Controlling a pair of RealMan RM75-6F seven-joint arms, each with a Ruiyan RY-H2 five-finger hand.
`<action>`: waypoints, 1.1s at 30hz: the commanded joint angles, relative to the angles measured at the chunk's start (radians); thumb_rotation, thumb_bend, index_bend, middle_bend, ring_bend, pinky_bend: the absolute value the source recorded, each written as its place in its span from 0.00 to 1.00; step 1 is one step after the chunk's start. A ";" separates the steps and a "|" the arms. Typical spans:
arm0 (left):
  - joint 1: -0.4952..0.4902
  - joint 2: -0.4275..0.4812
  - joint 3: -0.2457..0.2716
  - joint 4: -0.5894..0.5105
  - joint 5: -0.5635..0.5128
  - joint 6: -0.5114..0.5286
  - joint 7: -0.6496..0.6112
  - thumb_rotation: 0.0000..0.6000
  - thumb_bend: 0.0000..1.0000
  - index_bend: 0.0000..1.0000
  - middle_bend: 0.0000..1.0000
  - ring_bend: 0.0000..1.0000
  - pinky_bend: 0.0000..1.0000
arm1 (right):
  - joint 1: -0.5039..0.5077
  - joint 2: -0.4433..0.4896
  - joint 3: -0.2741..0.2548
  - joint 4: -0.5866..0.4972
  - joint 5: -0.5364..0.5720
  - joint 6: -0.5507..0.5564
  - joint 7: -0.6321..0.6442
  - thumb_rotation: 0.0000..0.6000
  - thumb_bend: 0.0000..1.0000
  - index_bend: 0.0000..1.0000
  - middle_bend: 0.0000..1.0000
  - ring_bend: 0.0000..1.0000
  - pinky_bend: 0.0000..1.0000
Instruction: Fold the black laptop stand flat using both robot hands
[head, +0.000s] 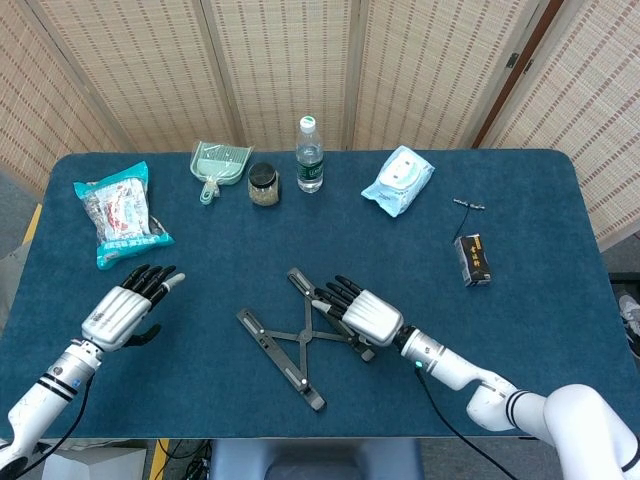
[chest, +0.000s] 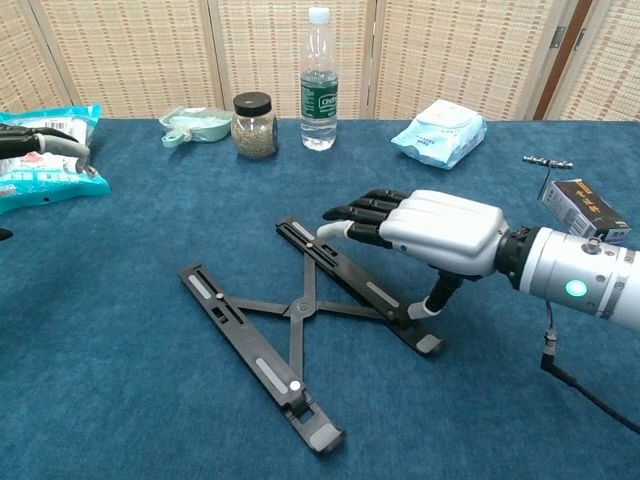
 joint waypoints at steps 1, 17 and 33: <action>-0.009 -0.012 -0.007 0.013 -0.008 -0.012 -0.008 1.00 0.33 0.04 0.00 0.00 0.00 | 0.007 -0.019 0.007 0.004 0.006 -0.001 -0.003 1.00 0.00 0.00 0.00 0.00 0.00; -0.080 -0.127 -0.025 0.127 -0.068 -0.154 -0.033 1.00 0.33 0.00 0.00 0.00 0.00 | 0.007 -0.115 0.012 0.034 0.016 0.037 -0.025 1.00 0.00 0.00 0.00 0.00 0.00; -0.090 -0.206 -0.017 0.159 -0.113 -0.207 -0.009 1.00 0.33 0.00 0.00 0.00 0.00 | -0.001 -0.079 0.021 -0.048 0.034 0.050 -0.088 1.00 0.00 0.00 0.00 0.00 0.00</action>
